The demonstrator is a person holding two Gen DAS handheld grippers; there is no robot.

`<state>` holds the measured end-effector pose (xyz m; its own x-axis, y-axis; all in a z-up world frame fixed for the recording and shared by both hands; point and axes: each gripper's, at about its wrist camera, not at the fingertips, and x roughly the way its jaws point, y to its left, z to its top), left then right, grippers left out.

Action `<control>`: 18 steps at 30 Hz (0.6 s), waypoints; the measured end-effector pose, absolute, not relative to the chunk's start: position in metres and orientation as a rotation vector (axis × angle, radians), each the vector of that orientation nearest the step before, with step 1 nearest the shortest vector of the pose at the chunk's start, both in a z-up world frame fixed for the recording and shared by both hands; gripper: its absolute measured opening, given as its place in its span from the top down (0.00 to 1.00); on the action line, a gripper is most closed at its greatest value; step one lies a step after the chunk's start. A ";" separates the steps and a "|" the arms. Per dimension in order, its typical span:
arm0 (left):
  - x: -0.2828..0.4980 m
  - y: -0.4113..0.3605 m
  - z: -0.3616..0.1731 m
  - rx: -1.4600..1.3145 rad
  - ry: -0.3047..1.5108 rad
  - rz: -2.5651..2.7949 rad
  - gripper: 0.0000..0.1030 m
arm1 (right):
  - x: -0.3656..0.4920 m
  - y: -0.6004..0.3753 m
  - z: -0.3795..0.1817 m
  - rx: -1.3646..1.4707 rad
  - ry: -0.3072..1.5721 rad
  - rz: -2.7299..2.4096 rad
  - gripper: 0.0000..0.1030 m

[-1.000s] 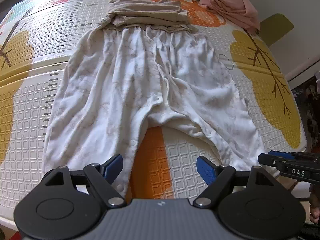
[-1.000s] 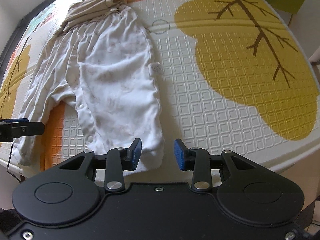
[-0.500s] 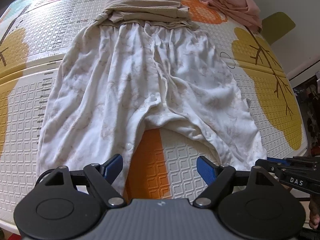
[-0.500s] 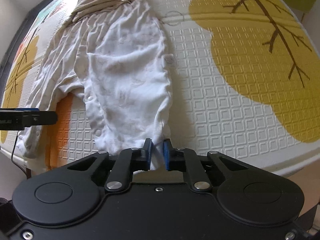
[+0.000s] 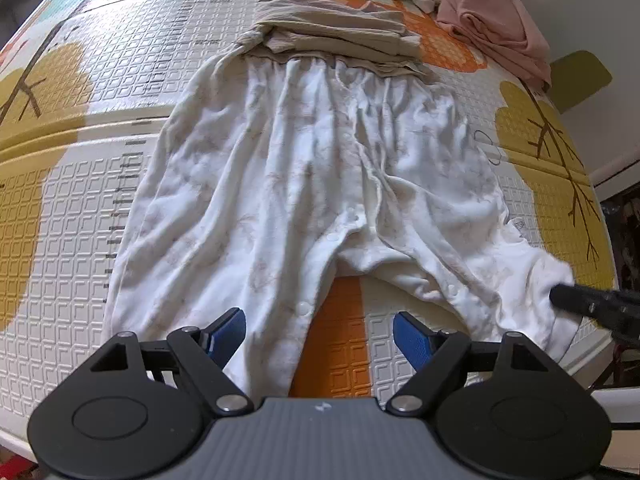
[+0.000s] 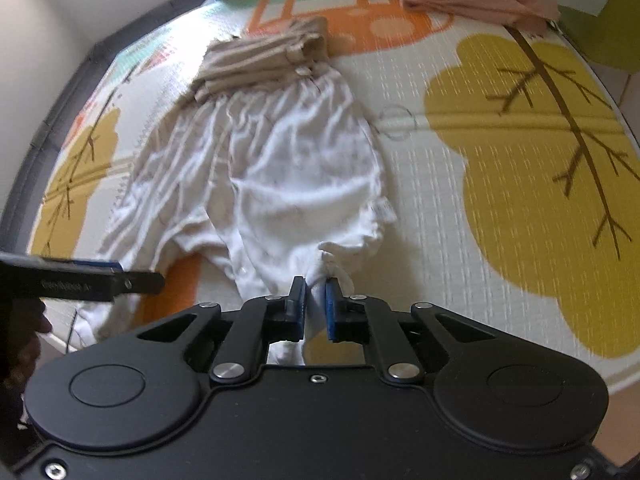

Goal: Fold clothes
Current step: 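Lift the pinched white leg with the right gripper toward the beige top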

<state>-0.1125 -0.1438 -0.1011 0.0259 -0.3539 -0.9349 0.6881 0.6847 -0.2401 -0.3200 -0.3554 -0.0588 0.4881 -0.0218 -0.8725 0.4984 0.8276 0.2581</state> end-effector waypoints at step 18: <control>-0.102 -0.146 -0.092 0.261 1.298 -0.841 0.20 | -0.231 -0.387 -0.013 0.506 0.841 -0.329 0.93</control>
<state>-0.1019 -0.1457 -0.0922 0.0299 -0.3988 -0.9165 0.6736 0.6855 -0.2764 -0.2307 -0.3871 -0.0135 0.6274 -0.0784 -0.7747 0.4675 0.8336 0.2942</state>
